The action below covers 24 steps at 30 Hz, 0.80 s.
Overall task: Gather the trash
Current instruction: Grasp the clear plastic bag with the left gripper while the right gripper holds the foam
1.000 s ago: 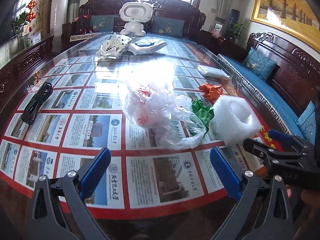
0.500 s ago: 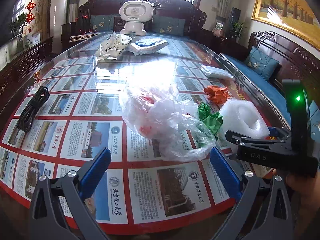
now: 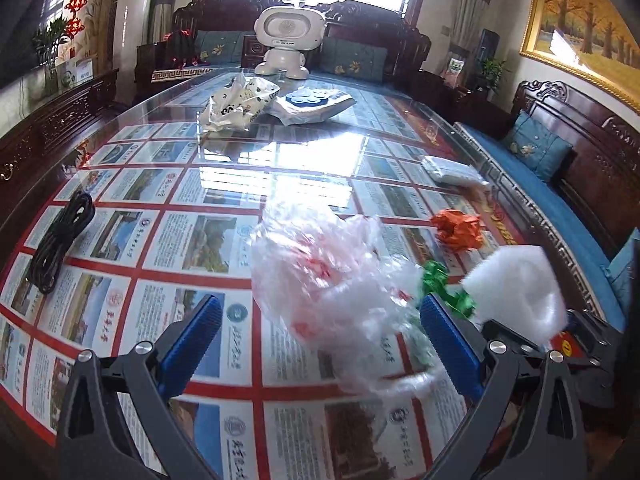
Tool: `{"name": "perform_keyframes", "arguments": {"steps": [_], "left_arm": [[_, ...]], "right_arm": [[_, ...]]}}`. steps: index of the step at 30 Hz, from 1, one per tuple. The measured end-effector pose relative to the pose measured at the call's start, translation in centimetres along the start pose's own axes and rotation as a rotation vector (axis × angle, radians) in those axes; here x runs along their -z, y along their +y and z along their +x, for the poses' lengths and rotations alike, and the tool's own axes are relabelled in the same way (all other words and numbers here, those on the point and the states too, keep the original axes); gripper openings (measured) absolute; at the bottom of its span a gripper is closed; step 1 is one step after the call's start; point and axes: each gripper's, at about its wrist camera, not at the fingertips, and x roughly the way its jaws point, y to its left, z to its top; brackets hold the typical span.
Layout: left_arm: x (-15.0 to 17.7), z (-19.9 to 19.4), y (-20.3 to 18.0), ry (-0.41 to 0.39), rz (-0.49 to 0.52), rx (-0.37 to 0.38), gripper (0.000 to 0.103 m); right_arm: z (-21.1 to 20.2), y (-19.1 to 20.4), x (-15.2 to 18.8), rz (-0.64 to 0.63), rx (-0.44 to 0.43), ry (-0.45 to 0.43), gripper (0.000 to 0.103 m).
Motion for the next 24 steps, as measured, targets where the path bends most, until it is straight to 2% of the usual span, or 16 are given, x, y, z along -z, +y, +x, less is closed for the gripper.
{"name": "perform_keyframes", "arguments": {"steps": [5, 9, 11, 12, 13, 14, 17, 24], "left_arm": [[-1.0, 3.1, 0.9, 0.064, -0.013, -0.034, 0.099], [-1.0, 4.5, 1.5, 0.115, -0.043, -0.01, 0.099], [-0.8, 4.8, 1.6, 0.128, -0.045, -0.008, 0.086], [-0.8, 4.8, 1.5, 0.121, -0.036, -0.012, 0.067], [-0.8, 4.7, 1.5, 0.12, -0.029, -0.019, 0.051], [-0.8, 4.6, 1.6, 0.12, -0.035, -0.013, 0.047], [-0.9, 4.3, 2.1, 0.132, -0.067, 0.042, 0.038], [-0.3, 2.9, 2.6, 0.094, -0.077, 0.066, 0.036]], "right_arm": [[-0.3, 0.3, -0.3, -0.011, -0.014, -0.004, 0.08], [-0.2, 0.7, -0.3, -0.022, -0.025, -0.004, 0.08], [-0.1, 0.8, -0.2, -0.024, -0.029, -0.002, 0.08], [0.0, 0.8, -0.1, -0.026, -0.03, 0.0, 0.08], [0.0, 0.9, 0.0, -0.028, -0.031, 0.001, 0.08], [0.1, 0.9, 0.0, -0.028, -0.034, 0.001, 0.08], [0.1, 1.0, 0.1, -0.026, -0.04, 0.001, 0.08], [0.1, 1.1, 0.5, -0.032, -0.04, 0.001, 0.08]]}}
